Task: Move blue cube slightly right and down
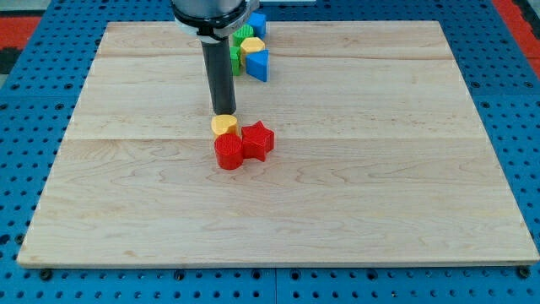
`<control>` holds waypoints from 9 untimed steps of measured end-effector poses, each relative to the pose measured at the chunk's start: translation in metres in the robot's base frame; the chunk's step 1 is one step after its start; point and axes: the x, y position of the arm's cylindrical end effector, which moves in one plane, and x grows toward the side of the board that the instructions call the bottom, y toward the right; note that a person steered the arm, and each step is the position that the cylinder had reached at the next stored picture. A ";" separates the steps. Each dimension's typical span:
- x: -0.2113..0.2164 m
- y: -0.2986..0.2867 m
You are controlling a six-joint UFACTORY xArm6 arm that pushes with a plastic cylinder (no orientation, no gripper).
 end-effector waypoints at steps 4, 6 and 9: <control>-0.068 -0.072; -0.172 -0.087; -0.201 0.057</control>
